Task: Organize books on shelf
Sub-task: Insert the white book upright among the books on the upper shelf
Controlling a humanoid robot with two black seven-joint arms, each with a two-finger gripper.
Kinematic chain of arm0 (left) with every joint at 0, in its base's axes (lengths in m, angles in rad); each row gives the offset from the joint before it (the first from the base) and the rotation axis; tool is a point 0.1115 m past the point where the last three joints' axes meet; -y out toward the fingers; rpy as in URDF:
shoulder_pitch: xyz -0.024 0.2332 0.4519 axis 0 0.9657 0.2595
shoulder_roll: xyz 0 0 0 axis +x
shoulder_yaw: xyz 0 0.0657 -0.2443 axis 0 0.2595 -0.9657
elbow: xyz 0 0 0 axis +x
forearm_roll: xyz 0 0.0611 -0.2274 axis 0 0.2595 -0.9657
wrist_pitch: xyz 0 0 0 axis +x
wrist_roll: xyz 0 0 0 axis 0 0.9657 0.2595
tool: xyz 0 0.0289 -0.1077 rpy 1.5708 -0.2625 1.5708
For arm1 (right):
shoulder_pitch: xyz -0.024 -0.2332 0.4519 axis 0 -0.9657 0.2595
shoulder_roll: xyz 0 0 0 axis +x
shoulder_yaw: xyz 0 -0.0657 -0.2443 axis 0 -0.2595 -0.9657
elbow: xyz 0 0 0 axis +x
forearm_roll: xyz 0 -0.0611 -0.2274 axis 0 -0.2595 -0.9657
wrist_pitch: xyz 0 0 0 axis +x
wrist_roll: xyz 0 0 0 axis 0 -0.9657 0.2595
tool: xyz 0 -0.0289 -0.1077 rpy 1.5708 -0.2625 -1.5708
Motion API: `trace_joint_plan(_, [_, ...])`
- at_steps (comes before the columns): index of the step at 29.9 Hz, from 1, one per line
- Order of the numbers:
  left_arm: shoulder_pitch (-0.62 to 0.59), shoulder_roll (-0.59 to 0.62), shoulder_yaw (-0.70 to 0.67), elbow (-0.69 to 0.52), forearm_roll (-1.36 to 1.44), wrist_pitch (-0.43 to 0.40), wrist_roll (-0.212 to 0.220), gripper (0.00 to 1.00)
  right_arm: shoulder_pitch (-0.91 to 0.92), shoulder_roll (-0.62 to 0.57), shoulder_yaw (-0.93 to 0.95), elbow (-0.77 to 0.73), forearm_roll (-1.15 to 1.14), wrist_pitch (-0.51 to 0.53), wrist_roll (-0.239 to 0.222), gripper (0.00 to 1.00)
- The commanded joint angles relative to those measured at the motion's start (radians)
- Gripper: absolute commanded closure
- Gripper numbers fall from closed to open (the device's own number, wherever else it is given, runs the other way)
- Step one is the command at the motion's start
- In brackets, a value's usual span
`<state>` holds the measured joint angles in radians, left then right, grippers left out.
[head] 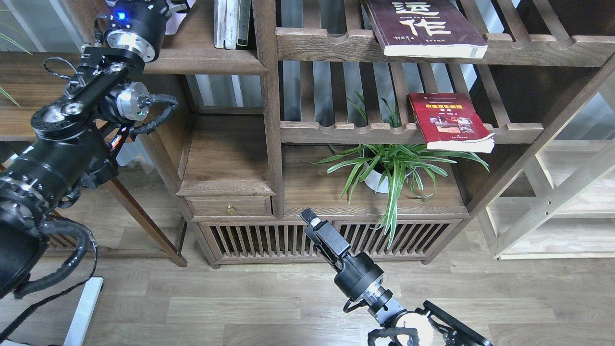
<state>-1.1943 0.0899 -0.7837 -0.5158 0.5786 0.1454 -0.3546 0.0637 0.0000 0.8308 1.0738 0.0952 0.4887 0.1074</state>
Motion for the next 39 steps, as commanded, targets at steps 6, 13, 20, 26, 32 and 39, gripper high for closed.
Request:
trace_joint_plan(6, [-0.018, -0.047, 0.003, 0.062, -0.017, -0.01, -0.006, 1.0, -0.002, 0.0, 0.001, 0.0, 0.0, 0.0, 0.002, 0.02])
trace_joint_plan(13, [-0.021, -0.045, 0.029, 0.065, -0.017, -0.015, 0.0, 1.0, -0.007, 0.0, -0.002, 0.0, 0.001, 0.0, 0.005, 0.02])
trace_joint_plan(20, [-0.028, -0.053, 0.031, 0.065, -0.017, -0.015, 0.008, 1.0, -0.007, 0.0, 0.002, 0.0, 0.001, 0.0, 0.008, 0.02])
trace_joint_plan(26, [-0.034, -0.062, 0.037, 0.065, -0.019, -0.015, 0.013, 0.99, -0.018, 0.0, 0.001, 0.0, 0.001, 0.0, 0.009, 0.01])
trace_joint_plan(32, [-0.044, -0.068, 0.047, 0.063, -0.019, -0.015, 0.013, 0.87, -0.018, 0.0, 0.001, 0.0, 0.001, 0.0, 0.009, 0.01])
trace_joint_plan(39, [-0.068, -0.064, 0.063, 0.062, -0.019, -0.007, 0.019, 0.64, -0.019, 0.0, 0.002, 0.0, 0.001, 0.0, 0.009, 0.01])
